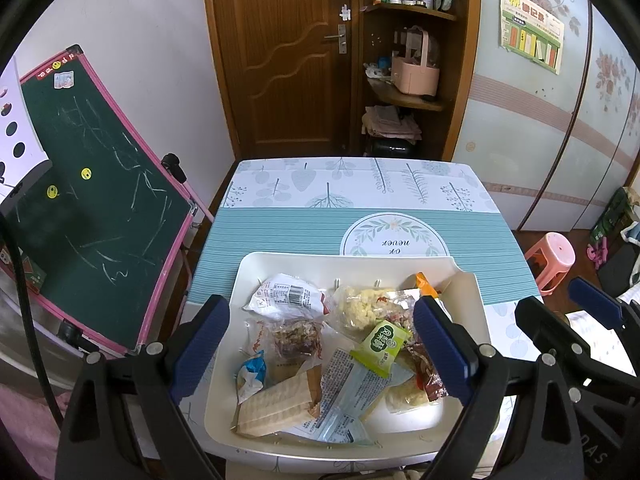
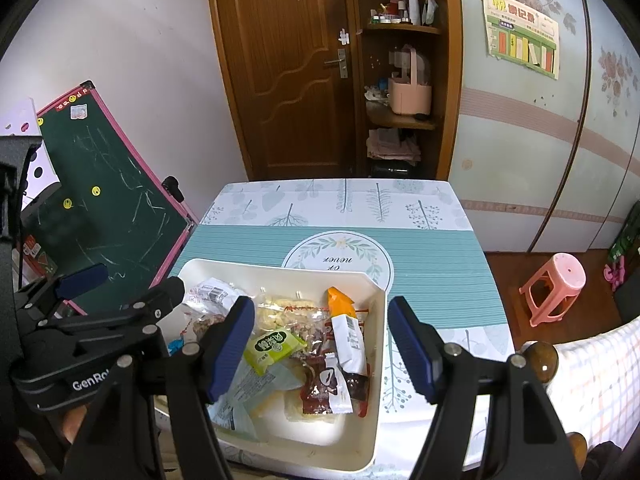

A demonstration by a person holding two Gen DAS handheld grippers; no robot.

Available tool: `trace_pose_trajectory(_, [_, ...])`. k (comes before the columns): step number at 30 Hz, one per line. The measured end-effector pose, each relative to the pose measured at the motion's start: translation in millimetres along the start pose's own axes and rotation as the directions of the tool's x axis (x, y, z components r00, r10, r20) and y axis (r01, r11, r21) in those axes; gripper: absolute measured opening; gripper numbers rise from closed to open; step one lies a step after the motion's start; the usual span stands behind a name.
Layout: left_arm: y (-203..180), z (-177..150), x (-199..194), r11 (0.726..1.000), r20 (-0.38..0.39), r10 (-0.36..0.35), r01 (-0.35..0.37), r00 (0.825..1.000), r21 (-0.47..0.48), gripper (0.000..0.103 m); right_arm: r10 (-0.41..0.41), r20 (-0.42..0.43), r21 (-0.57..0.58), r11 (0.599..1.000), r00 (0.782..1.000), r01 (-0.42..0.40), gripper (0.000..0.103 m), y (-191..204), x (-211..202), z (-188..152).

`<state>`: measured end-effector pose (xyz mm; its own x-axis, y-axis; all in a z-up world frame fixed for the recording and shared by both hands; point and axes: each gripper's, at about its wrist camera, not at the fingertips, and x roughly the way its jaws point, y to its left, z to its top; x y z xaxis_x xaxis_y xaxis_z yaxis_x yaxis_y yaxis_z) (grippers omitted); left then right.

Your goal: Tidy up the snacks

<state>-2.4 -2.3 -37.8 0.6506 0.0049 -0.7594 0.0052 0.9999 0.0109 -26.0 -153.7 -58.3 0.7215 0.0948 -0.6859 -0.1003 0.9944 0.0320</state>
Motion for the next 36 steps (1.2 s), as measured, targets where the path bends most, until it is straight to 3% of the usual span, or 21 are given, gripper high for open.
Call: trace_pose_trajectory(36, [-0.7,-6.8,1.6,1.0,-0.025,-0.004,0.004,1.0,0.007,0.093,0.009,-0.023,0.021,1.0,1.0,-0.008,0.07,0.9,2.4,-5.5])
